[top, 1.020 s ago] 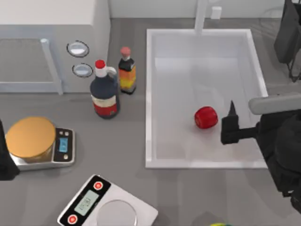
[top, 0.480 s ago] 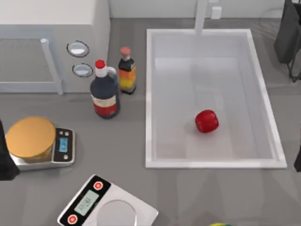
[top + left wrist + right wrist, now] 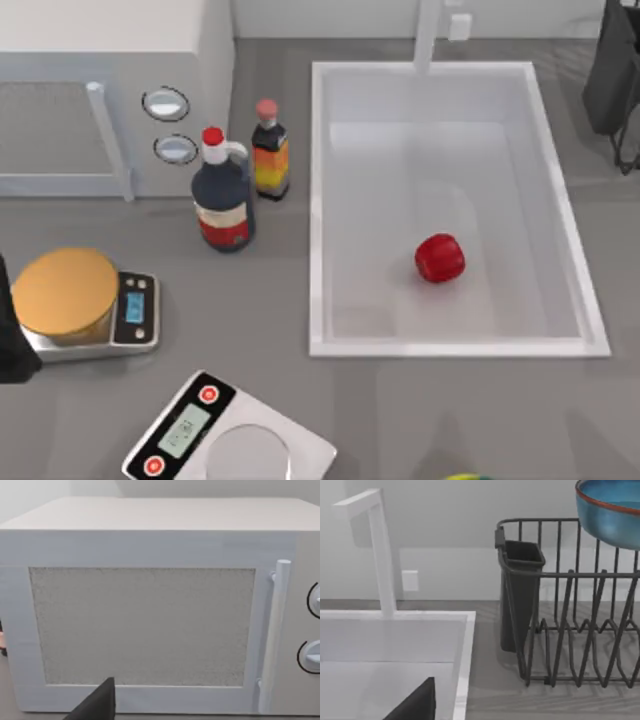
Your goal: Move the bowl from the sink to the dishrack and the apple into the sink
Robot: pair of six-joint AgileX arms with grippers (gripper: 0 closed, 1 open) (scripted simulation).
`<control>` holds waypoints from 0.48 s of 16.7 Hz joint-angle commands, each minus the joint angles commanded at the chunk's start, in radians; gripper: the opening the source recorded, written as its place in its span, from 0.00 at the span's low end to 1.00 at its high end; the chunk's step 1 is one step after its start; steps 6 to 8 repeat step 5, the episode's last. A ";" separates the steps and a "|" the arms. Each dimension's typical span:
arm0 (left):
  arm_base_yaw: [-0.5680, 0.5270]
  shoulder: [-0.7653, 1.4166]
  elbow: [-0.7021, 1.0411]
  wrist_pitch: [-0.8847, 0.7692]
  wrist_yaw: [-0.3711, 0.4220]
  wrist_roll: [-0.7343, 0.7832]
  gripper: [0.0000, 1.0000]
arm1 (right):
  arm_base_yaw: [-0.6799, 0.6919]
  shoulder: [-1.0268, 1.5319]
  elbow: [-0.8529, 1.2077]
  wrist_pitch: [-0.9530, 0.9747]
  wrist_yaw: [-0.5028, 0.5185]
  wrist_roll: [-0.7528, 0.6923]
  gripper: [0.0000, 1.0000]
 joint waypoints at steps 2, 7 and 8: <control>0.000 0.000 0.000 0.000 0.000 0.000 1.00 | -0.020 -0.065 0.007 -0.058 -0.004 -0.006 1.00; 0.000 0.000 0.000 0.000 0.000 0.000 1.00 | -0.027 -0.089 0.009 -0.079 -0.004 -0.008 1.00; 0.000 0.000 0.000 0.000 0.000 0.000 1.00 | -0.027 -0.089 0.009 -0.079 -0.004 -0.008 1.00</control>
